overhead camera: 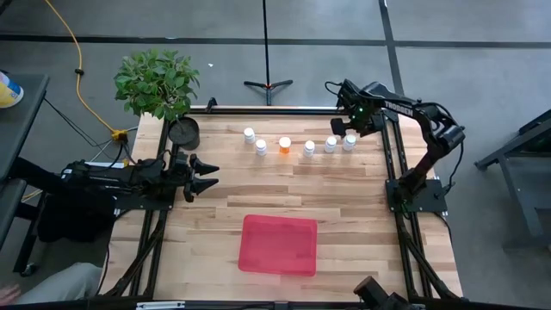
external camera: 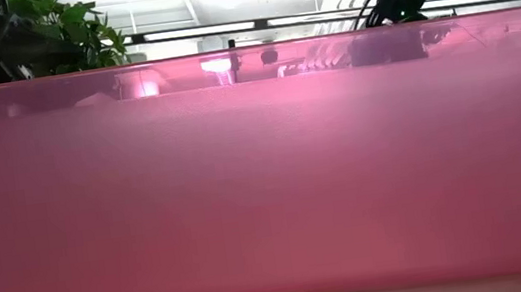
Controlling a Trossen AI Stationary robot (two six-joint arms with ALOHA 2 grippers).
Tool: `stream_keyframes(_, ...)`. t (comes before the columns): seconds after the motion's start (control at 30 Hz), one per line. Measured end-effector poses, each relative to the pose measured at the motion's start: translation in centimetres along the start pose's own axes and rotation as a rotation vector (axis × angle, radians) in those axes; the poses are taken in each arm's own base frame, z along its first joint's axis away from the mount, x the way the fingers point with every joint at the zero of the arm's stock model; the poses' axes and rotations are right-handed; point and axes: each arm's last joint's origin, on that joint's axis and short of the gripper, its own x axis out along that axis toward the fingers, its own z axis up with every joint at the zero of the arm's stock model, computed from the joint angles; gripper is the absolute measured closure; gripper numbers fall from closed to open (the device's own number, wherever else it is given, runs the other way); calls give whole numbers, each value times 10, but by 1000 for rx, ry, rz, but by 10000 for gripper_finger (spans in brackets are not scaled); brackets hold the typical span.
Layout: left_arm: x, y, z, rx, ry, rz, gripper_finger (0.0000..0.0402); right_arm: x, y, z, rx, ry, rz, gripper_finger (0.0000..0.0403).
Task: Pick and place pill bottles into a basket
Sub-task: Put the white pill bottle into the red bin
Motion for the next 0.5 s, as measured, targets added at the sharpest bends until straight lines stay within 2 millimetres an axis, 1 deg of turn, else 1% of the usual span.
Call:
stream_keyframes(0.2, 0, 0, 0, 0, 0, 0, 92, 14, 2, 5, 3, 53, -4, 45)
stream_keyframes(0.5, 0, 0, 0, -21, 0, 0, 92, 15, 2, 6, -1, 46, -16, 45)
